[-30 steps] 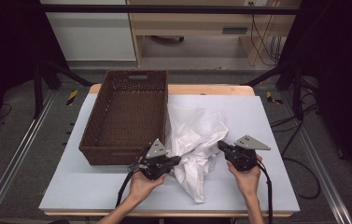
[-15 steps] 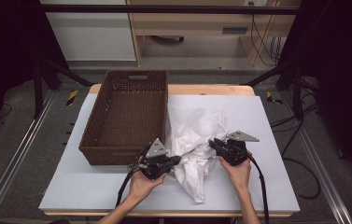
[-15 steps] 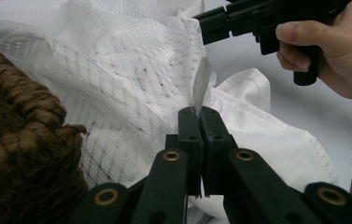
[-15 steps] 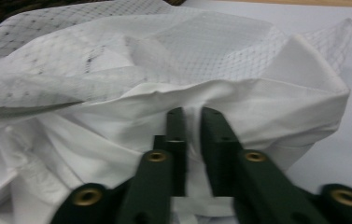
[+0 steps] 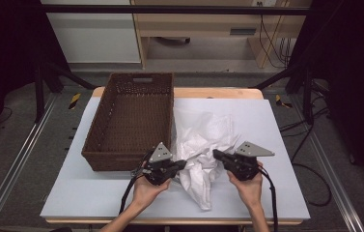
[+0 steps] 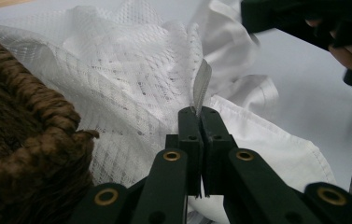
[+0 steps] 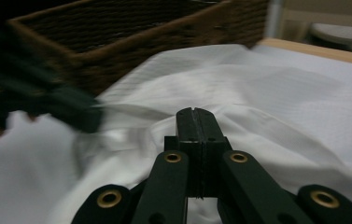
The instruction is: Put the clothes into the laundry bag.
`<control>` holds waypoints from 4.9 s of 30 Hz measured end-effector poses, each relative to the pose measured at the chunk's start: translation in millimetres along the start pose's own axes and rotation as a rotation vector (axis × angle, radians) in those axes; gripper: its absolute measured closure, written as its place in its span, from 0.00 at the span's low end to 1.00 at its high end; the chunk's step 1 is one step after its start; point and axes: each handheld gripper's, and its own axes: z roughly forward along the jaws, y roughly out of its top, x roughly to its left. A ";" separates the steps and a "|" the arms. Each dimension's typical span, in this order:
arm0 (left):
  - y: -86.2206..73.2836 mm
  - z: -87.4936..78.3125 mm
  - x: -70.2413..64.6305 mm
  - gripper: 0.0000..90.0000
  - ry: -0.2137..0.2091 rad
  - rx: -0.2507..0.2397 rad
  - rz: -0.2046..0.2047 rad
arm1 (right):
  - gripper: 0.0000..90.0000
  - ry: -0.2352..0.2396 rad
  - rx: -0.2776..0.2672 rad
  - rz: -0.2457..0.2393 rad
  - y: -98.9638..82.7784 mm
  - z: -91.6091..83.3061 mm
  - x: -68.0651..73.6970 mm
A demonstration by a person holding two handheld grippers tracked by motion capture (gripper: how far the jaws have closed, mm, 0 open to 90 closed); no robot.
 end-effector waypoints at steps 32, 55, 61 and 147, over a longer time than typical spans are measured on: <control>-4.8 7.1 -1.4 0.98 -0.014 0.037 0.016 | 0.42 -0.095 0.114 -0.002 -15.1 3.6 -11.1; 15.4 -20.4 -9.2 0.99 -0.065 -0.034 0.064 | 0.91 -0.119 0.113 -0.065 -5.8 75.0 19.5; 9.3 -11.7 -9.8 0.99 -0.084 0.015 0.068 | 0.91 -0.314 0.109 0.002 -14.0 107.9 -1.0; -7.5 16.3 1.4 0.97 -0.042 0.045 0.029 | 0.42 -0.178 0.239 0.091 -45.5 51.7 -44.4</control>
